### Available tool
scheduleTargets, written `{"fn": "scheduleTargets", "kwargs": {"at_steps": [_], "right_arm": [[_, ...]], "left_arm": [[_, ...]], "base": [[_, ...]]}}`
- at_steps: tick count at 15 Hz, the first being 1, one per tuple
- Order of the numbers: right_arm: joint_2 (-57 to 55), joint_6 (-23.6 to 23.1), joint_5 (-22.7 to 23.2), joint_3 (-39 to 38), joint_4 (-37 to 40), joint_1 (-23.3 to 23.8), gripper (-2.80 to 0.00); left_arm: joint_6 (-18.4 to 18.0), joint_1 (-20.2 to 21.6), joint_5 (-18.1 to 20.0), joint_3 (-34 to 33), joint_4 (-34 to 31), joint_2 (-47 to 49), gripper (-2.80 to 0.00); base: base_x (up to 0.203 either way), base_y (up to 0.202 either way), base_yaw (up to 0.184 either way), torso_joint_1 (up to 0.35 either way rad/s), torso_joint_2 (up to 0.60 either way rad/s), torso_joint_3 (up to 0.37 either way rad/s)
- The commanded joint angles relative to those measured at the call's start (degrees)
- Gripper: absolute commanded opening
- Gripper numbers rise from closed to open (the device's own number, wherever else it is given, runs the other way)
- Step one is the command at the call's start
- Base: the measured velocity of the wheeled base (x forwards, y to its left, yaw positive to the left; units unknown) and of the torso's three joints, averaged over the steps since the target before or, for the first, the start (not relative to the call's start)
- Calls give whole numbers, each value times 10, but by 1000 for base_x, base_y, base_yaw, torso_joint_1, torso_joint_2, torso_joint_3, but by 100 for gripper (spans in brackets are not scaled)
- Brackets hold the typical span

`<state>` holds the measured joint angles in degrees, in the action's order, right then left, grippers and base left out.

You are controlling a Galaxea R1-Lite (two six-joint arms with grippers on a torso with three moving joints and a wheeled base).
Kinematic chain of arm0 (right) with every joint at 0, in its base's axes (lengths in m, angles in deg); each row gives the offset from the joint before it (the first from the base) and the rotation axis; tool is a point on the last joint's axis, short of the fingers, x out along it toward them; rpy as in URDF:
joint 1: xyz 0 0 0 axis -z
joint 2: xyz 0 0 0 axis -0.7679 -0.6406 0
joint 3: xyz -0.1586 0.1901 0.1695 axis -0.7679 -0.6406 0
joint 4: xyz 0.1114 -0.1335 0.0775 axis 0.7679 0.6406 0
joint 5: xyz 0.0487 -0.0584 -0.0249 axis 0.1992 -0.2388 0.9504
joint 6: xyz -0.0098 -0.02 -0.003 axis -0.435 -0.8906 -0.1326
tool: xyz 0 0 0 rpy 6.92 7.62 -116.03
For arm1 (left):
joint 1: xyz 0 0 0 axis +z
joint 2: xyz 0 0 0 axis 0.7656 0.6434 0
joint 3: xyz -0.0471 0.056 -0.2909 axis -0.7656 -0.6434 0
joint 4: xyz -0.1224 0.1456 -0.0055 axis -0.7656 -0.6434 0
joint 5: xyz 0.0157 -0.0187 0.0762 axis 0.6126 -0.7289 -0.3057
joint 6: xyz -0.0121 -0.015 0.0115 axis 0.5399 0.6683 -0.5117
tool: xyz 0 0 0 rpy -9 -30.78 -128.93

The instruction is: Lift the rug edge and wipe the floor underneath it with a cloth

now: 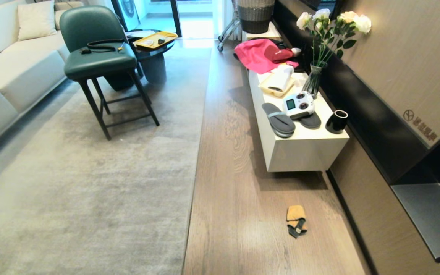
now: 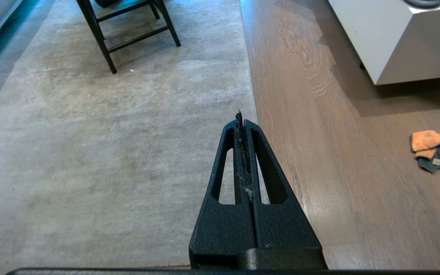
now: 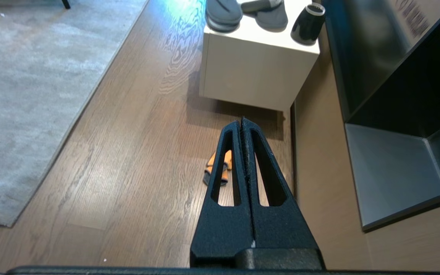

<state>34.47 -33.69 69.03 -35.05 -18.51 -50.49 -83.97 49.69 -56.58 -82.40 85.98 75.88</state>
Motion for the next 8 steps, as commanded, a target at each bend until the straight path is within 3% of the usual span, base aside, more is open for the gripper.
{"fn": "scheduleTargets", "kwargs": {"at_steps": [1,8], "right_arm": [[-1,0,0,0,0,0,-280],[-1,-1,0,0,0,0,-280]], "left_arm": [[0,0,0,0,0,0,-280],[-1,0,0,0,0,0,-280]], "base": [[0,0,0,111,-485,-368],[0,0,0,156,-511,-362]]}}
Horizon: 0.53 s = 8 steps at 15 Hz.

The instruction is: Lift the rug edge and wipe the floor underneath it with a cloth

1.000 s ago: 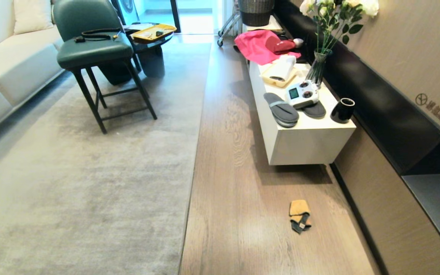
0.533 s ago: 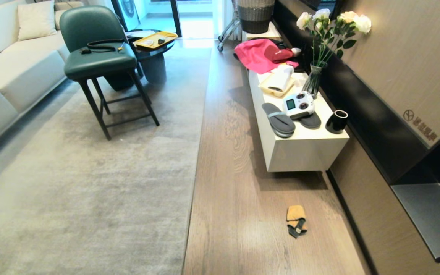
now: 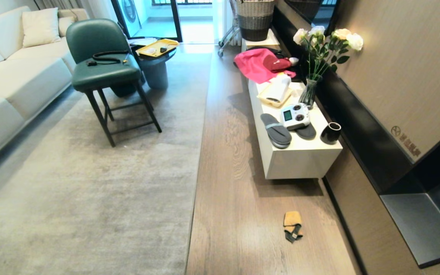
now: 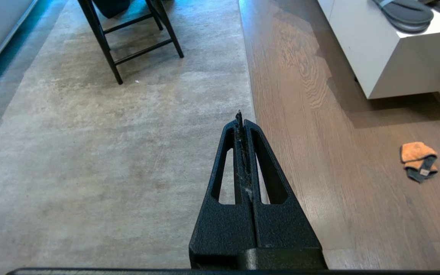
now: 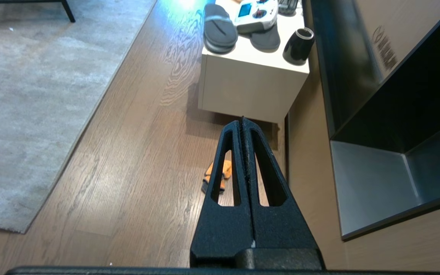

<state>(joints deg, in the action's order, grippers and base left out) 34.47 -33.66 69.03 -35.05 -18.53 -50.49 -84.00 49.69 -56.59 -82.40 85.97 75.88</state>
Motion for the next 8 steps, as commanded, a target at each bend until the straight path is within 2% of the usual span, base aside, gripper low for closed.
{"fn": "scheduleTargets", "kwargs": {"at_steps": [1,8], "right_arm": [[-1,-1,0,0,0,0,-280],[-1,0,0,0,0,0,-280]], "left_arm": [[0,0,0,0,0,0,-280],[0,0,0,0,0,0,-280]], "base": [[0,0,0,191,-550,-372],[0,0,0,220,-585,-365]]}}
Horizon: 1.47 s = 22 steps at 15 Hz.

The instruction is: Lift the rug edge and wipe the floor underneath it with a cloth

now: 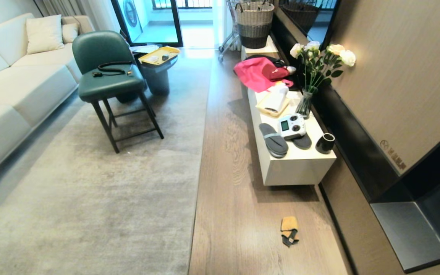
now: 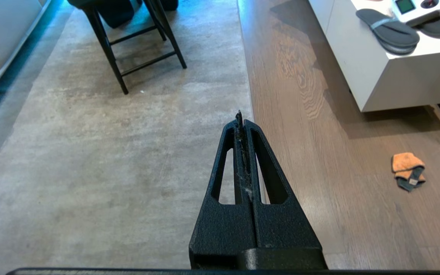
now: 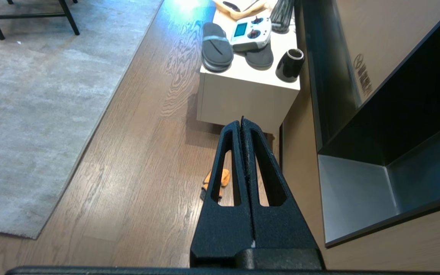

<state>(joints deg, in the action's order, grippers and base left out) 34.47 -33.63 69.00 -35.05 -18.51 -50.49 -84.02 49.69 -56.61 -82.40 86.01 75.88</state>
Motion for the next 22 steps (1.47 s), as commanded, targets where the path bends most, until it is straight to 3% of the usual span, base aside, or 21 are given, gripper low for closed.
{"fn": "scheduleTargets", "kwargs": {"at_steps": [1,22], "right_arm": [[-1,-1,1,0,0,0,-280],[-1,0,1,0,0,0,-280]], "left_arm": [[0,0,0,0,0,0,-280],[0,0,0,0,0,0,-280]], "base": [[0,0,0,232,-591,-349],[0,0,0,139,-316,-179]]}}
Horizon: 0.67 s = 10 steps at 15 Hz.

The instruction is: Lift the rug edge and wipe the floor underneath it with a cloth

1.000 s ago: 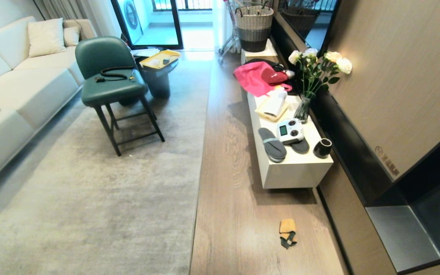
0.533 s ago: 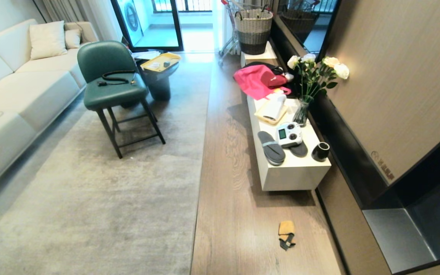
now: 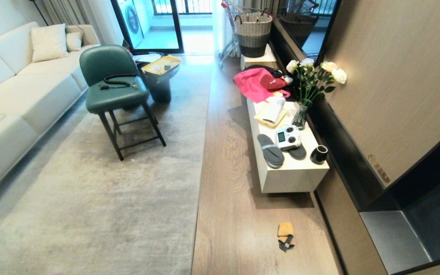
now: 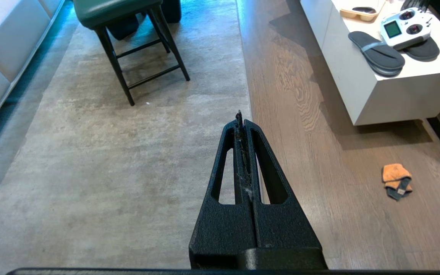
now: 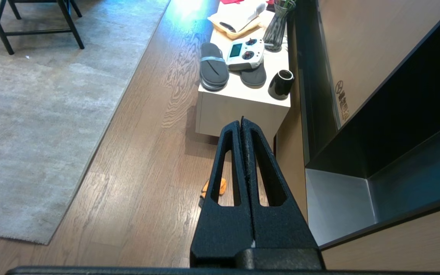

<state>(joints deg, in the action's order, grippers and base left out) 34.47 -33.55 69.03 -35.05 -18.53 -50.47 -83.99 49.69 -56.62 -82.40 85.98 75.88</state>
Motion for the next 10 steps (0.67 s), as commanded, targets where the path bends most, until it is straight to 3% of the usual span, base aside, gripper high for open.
{"fn": "scheduleTargets", "kwargs": {"at_steps": [1,10], "right_arm": [[-1,-1,0,0,0,0,-280],[-1,-1,0,0,0,0,-280]], "left_arm": [[0,0,0,0,0,0,-280],[0,0,0,0,0,0,-280]], "base": [[0,0,0,0,0,0],[0,0,0,0,0,0]]}}
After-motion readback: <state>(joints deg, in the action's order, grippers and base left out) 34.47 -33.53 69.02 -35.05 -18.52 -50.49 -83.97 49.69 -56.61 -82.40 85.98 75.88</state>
